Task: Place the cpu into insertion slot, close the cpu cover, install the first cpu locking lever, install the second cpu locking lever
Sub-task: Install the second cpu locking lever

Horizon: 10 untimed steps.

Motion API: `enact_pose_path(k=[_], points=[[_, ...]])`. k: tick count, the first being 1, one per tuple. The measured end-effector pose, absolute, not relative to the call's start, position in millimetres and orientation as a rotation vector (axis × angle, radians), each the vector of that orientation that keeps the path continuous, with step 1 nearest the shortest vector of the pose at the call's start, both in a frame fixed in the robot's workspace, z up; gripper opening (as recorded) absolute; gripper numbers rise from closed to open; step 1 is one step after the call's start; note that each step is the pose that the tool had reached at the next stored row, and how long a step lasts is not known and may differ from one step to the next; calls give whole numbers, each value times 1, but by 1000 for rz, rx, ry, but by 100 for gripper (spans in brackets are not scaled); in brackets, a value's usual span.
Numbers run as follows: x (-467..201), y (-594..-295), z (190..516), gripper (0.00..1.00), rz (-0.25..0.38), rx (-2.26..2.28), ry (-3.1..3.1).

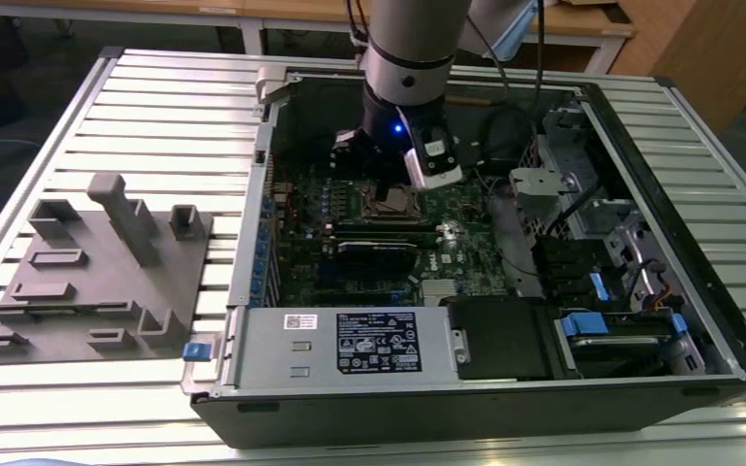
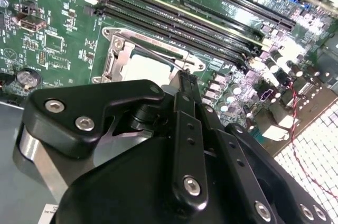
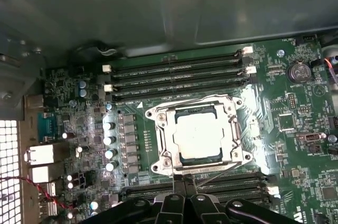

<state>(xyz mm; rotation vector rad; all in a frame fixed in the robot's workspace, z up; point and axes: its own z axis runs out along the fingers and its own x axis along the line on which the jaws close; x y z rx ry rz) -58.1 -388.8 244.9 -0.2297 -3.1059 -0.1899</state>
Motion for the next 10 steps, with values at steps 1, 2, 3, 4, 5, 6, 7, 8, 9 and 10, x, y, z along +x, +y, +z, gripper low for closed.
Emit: enact_pose_path(k=[1,2,3,4,5,6,7,8,9,10], points=[[-58,-389,244,11,-190,-230,-3106],[-58,-390,243,11,-190,-231,-3106],[-58,-390,242,11,-189,-231,-3106],[-58,-390,242,11,-189,-231,-3106],[-58,-391,241,11,-189,-232,-3106],[-58,-392,240,11,-189,-233,-3106],[-58,-392,240,11,-189,-234,-3106],[-58,-392,239,11,-188,-235,-3106],[-59,-393,239,11,-188,-235,-3106],[-59,-393,238,11,-187,-236,-3106]])
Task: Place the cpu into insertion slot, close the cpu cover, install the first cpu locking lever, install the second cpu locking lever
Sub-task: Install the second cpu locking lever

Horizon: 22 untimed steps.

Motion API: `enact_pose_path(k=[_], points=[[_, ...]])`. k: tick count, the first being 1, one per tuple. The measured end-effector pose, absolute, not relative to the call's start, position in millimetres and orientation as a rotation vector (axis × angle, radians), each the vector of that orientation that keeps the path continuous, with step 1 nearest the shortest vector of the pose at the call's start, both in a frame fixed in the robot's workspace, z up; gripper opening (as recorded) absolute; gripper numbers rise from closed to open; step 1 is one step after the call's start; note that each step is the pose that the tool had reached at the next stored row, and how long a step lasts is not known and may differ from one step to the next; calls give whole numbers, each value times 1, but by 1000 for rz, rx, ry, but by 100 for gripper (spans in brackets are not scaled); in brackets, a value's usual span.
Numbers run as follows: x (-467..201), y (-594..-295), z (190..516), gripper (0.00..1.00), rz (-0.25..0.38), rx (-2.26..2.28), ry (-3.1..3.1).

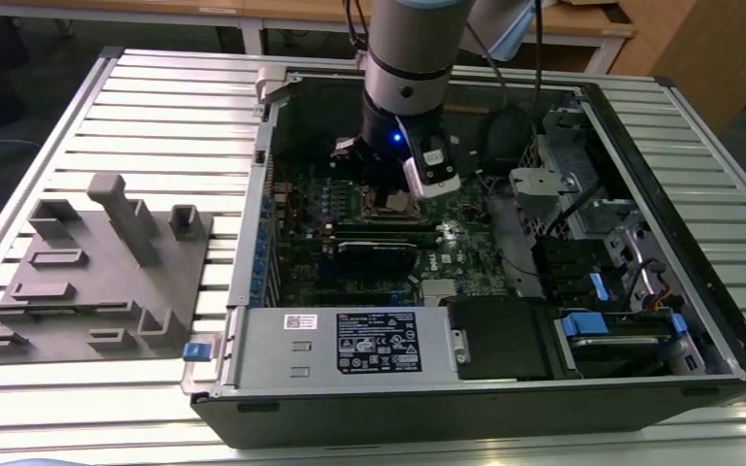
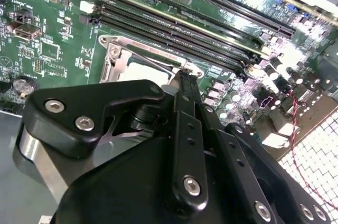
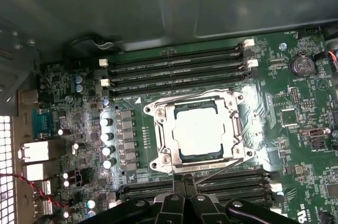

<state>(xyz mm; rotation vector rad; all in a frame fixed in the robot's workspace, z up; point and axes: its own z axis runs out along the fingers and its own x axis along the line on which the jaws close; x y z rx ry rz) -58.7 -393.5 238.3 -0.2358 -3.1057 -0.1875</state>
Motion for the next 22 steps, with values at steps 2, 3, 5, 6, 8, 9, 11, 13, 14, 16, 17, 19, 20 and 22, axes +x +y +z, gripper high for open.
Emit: enact_pose_path(k=[2,3,5,6,8,9,11,13,14,16,17,19,20,22], points=[[-60,-395,238,11,-187,-237,-3106],[-61,-395,237,11,-188,-237,-3106],[-63,-395,235,11,-188,-237,-3106],[-65,-395,234,11,-188,-237,-3106],[-67,-395,230,11,-187,-237,-3106],[-68,-395,228,11,-187,-237,-3106],[-69,-395,225,11,-187,-237,-3106],[-70,-395,221,11,-186,-237,-3106],[-70,-395,219,11,-186,-237,-3106],[-71,-395,216,11,-187,-237,-3106],[-72,-395,214,11,-187,-237,-3106],[-73,-395,212,11,-186,-237,-3106],[-74,-395,212,11,-186,-237,-3106],[-75,-395,211,11,-186,-237,-3106]])
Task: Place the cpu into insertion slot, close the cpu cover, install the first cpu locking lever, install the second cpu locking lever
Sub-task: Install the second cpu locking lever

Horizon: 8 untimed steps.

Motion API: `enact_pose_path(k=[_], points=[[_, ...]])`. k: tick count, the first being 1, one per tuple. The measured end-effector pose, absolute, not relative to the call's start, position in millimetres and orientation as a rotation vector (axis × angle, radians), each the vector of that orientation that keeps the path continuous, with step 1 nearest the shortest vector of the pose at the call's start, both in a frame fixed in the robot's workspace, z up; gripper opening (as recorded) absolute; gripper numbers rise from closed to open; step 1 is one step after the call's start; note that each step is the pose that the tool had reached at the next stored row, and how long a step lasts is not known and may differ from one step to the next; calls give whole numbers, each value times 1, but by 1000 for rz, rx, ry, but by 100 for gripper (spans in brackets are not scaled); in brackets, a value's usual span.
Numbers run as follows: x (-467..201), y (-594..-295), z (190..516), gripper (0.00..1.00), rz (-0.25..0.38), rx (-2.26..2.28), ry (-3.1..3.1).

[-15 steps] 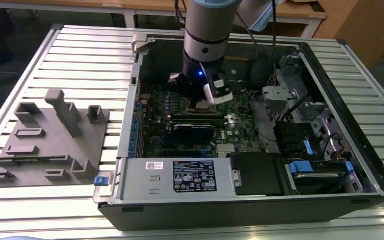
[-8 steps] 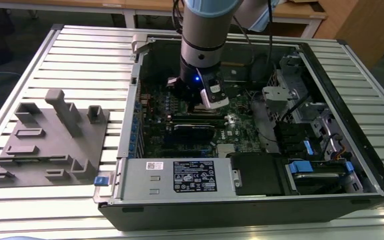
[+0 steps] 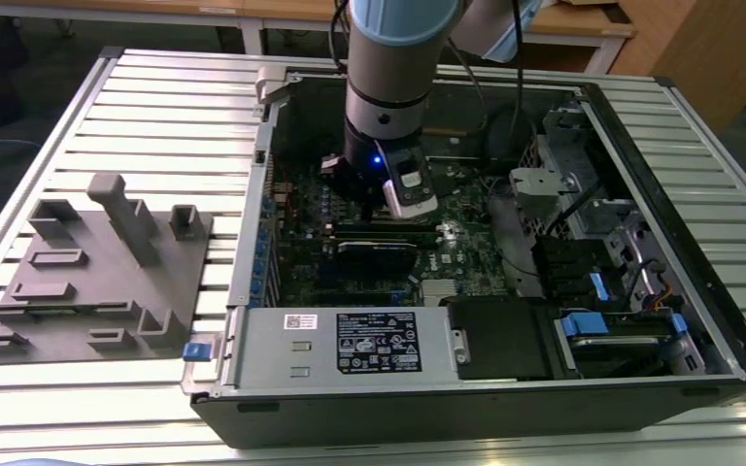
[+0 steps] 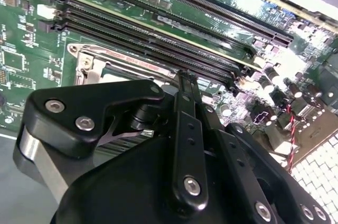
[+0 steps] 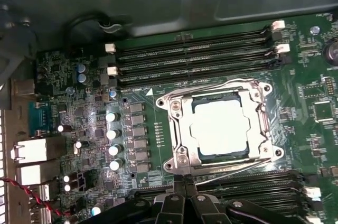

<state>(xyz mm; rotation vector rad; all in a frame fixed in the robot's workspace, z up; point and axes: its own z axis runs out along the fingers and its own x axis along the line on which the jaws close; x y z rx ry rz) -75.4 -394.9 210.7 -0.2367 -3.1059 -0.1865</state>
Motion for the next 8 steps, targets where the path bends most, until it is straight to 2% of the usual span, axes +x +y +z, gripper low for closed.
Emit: enact_pose_path(k=[8], points=[[-77,-395,207,11,-187,-274,-3104]])
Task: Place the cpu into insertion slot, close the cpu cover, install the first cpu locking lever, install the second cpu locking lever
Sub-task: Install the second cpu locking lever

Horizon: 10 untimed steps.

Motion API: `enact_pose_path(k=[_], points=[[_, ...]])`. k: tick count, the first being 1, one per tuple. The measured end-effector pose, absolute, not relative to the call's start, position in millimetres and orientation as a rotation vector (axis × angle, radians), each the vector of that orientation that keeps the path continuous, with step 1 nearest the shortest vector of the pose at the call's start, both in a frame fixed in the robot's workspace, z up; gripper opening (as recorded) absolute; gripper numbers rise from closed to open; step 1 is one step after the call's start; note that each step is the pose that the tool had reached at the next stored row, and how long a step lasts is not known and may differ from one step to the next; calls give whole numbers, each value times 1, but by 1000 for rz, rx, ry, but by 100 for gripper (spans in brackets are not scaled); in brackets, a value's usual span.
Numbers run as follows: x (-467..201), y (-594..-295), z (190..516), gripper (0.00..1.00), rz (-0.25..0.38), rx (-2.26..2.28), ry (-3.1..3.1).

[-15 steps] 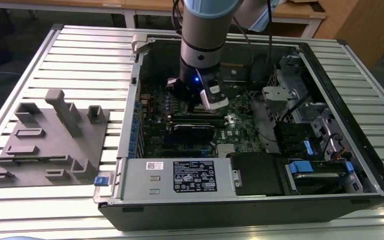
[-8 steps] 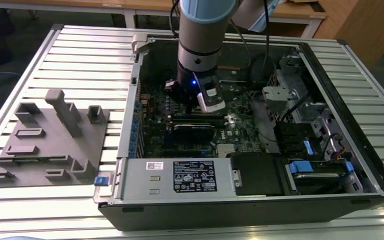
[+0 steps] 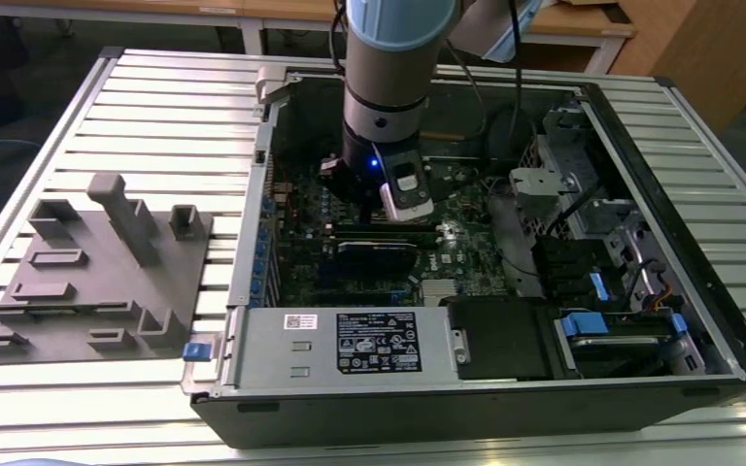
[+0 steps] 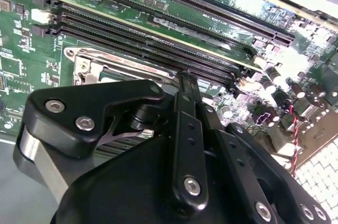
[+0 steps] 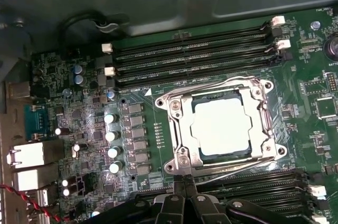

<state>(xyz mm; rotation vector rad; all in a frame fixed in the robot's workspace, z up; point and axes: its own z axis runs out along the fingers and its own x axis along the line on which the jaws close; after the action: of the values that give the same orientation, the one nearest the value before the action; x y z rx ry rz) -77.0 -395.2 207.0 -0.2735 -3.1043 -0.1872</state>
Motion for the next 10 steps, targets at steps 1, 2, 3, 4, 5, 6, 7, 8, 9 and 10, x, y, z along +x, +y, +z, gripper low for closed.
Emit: enact_pose_path(k=[1,2,3,4,5,6,7,8,9,10], points=[[-77,-395,206,11,-188,-274,-3104],[-78,-395,206,11,-188,-276,-3104],[-78,-395,205,11,-188,-278,-3104],[-78,-395,205,11,-189,-280,-3104],[-78,-395,204,11,-190,-282,-3103],[-78,-395,203,11,-191,-285,-3103],[-78,-395,203,11,-193,-287,-3103],[-78,-395,202,11,-194,-289,-3103],[-79,-395,202,11,-196,-291,-3102],[-79,-395,201,11,-198,-293,-3102]])
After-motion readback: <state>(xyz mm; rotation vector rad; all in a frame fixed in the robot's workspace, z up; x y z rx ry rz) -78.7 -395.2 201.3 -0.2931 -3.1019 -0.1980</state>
